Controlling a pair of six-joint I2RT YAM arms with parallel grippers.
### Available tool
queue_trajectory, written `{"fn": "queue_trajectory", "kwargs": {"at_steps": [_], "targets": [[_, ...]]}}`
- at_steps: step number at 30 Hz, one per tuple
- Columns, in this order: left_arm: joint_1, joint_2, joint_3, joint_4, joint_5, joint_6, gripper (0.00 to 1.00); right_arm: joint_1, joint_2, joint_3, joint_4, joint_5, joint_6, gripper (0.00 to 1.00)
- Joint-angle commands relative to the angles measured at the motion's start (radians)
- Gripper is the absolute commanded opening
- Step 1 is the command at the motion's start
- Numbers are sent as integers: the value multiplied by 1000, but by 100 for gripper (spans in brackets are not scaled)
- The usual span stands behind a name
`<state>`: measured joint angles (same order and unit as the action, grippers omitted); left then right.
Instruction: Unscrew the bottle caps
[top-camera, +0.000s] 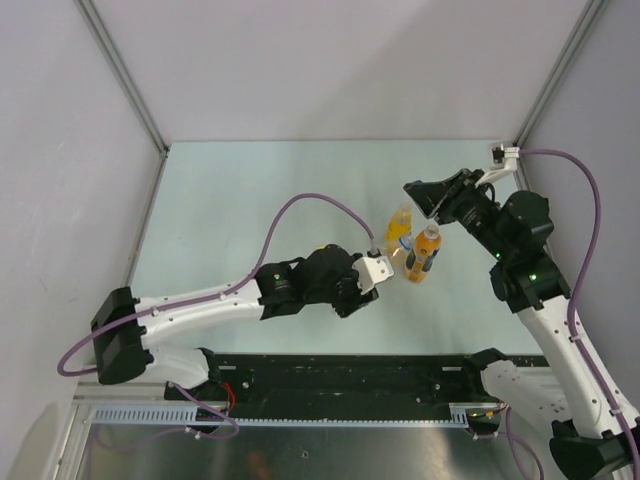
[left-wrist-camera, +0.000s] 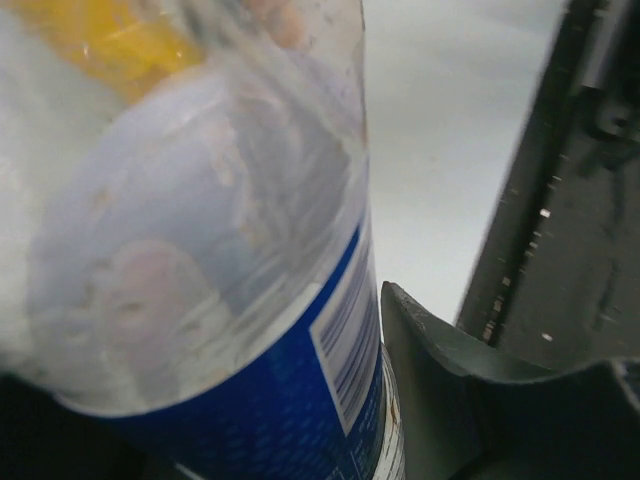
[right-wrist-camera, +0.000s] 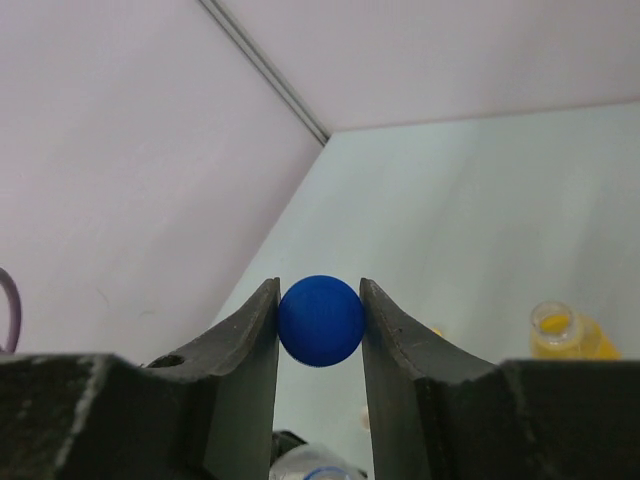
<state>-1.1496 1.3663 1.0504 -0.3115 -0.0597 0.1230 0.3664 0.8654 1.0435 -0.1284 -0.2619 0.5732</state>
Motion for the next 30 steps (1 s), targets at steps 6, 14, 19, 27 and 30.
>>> {"fn": "queue_trajectory", "kwargs": {"at_steps": [6, 14, 19, 27, 30], "targets": [[43, -154, -62, 92, 437, 60, 24, -104, -44, -20, 77, -111, 46, 4], [101, -228, -112, 200, 542, 26, 23, -133, -34, -29, 59, -140, 35, 4], [163, -284, -174, 287, 610, -25, 22, -132, -8, -47, 65, -184, 29, 4], [318, -421, -334, 523, 684, -190, 21, -32, 56, -110, 81, -169, -15, 5], [370, -447, -363, 546, 691, -243, 20, 59, 106, -112, 63, -123, -65, 5]]}}
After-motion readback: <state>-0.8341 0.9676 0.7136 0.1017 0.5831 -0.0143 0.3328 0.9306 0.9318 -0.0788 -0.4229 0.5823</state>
